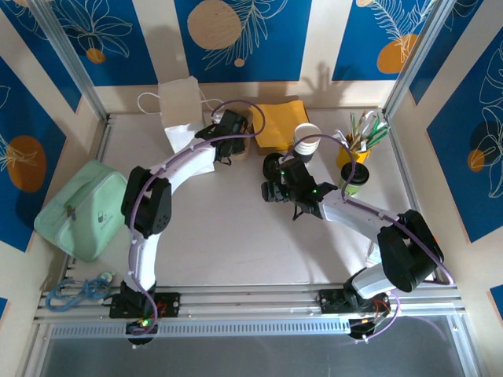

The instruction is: Pack the takeout coffee

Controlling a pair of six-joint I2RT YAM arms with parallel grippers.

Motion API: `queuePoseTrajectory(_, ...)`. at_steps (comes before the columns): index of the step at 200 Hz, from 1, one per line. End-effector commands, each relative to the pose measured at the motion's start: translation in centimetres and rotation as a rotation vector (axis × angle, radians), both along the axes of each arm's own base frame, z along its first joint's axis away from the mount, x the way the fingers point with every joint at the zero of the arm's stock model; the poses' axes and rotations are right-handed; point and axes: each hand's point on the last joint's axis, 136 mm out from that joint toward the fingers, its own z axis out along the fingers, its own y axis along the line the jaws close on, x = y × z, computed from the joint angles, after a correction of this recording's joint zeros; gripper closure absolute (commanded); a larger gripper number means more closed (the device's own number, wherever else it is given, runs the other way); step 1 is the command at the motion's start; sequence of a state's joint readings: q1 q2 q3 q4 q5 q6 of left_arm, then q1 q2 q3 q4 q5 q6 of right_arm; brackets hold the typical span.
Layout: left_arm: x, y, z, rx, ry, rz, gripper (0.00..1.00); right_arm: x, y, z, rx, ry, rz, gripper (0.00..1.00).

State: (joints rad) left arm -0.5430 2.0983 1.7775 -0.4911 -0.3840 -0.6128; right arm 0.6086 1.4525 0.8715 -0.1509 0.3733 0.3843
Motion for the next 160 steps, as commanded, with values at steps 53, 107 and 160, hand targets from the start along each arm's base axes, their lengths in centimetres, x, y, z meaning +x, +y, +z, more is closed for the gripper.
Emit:
queuePoseTrajectory(53,0.6,0.3,-2.1,0.009,0.046,0.017,0.4,0.4,0.0,0.7,-0.02,-0.017,-0.005,0.18)
queuePoseTrajectory(107,1.2,-0.1,-2.5,-0.021,0.037,0.019,0.43,0.5,-0.1,0.8,-0.025,-0.017,-0.009,0.18)
queuePoseTrajectory(160,1.5,-0.2,-2.4,-0.091,0.013,0.04,0.4,0.5,-0.2,0.7,-0.03,-0.014,-0.012,0.18)
